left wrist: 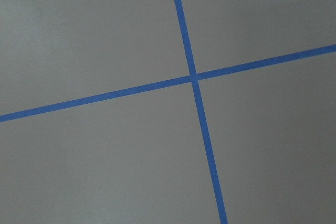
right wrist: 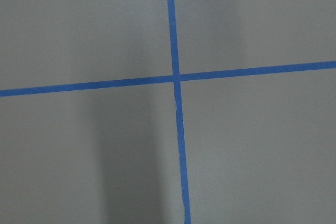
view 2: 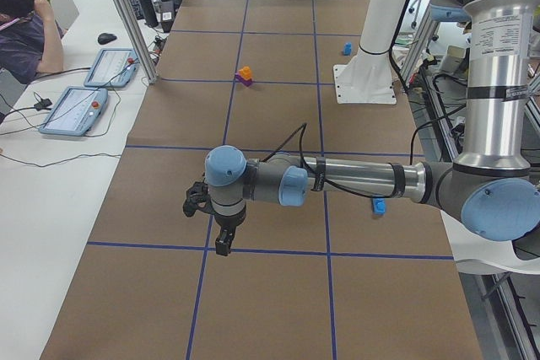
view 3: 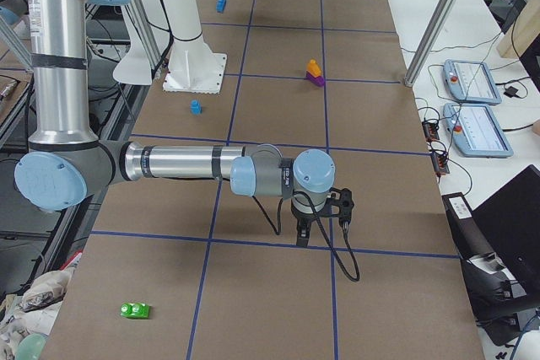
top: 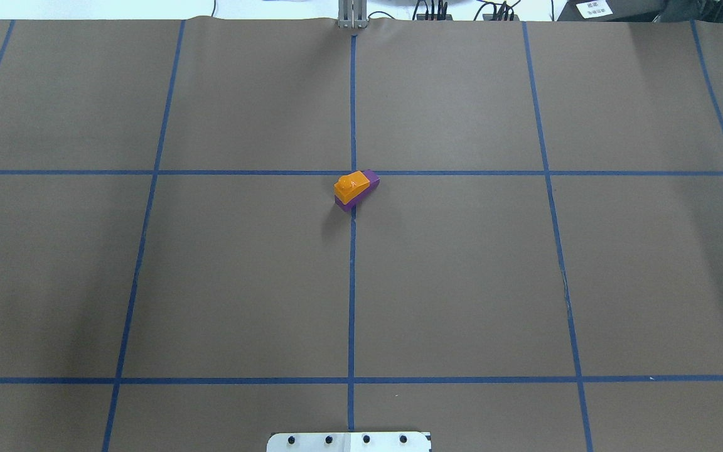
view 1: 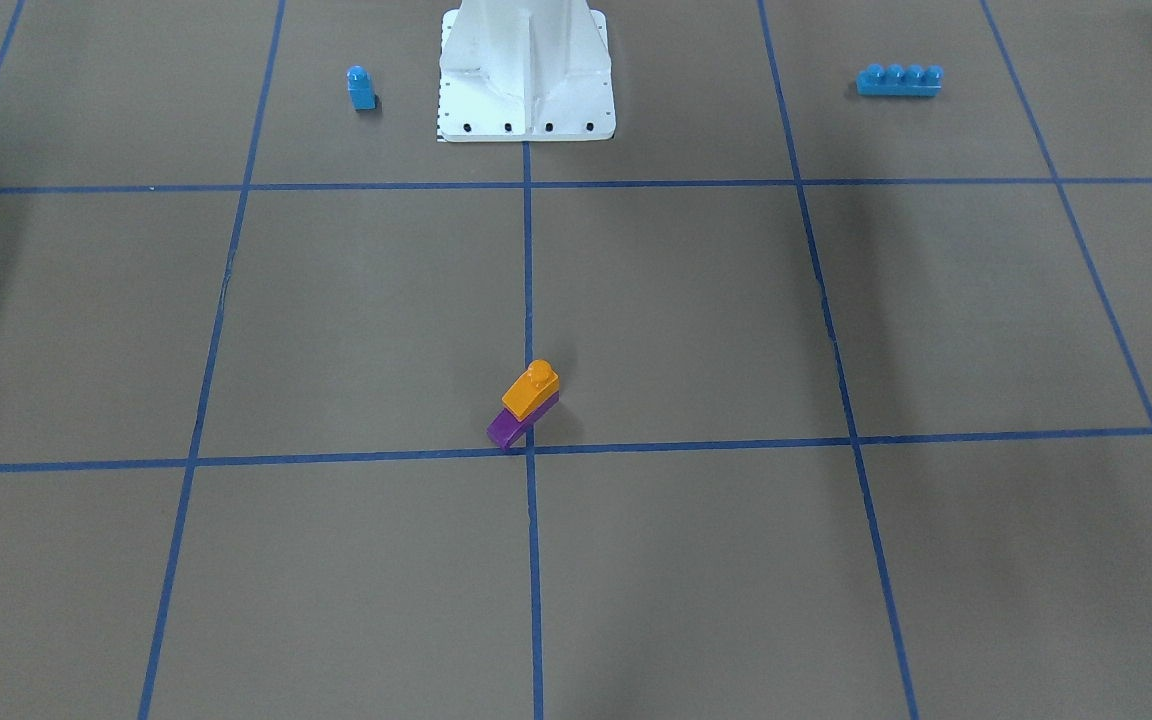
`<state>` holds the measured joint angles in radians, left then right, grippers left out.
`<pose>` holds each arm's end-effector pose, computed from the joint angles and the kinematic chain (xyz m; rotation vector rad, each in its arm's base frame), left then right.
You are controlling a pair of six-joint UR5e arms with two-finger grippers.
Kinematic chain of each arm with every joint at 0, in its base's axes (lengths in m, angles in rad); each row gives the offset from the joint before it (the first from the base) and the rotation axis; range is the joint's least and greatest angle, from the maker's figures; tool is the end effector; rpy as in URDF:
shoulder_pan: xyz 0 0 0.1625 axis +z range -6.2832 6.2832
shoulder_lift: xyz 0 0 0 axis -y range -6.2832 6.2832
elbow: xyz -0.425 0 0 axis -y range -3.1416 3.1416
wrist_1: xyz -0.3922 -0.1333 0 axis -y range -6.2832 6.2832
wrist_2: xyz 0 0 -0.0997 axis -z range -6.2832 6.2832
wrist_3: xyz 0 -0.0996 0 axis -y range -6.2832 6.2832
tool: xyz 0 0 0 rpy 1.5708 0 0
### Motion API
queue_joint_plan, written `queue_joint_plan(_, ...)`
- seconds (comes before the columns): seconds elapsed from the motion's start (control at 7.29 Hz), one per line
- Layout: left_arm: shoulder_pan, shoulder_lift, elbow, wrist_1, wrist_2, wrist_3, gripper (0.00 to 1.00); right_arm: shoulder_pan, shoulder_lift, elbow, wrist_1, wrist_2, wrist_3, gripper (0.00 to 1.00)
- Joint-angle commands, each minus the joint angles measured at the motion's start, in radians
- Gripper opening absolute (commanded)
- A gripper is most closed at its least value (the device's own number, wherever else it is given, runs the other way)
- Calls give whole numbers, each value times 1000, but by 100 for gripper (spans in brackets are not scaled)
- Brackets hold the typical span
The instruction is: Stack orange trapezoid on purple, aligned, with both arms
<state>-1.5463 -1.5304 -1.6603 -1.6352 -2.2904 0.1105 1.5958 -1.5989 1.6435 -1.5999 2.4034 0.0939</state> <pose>-0.0558 -0.4836 0.6310 0.1395 0.7143 0.1698 0.0716 -0.4790 0.6353 -0.0141 -0.8330 0.1055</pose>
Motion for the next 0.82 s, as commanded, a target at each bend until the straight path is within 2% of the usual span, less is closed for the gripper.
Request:
queue_joint_plan(0.0, 0, -2, 1, 0, -1, 0, 100, 1, -3, -1, 0, -1, 1, 100)
queue_joint_plan(0.69, 0, -7, 14, 0, -1, 0, 100, 1, -3, 7, 0, -1, 3, 100)
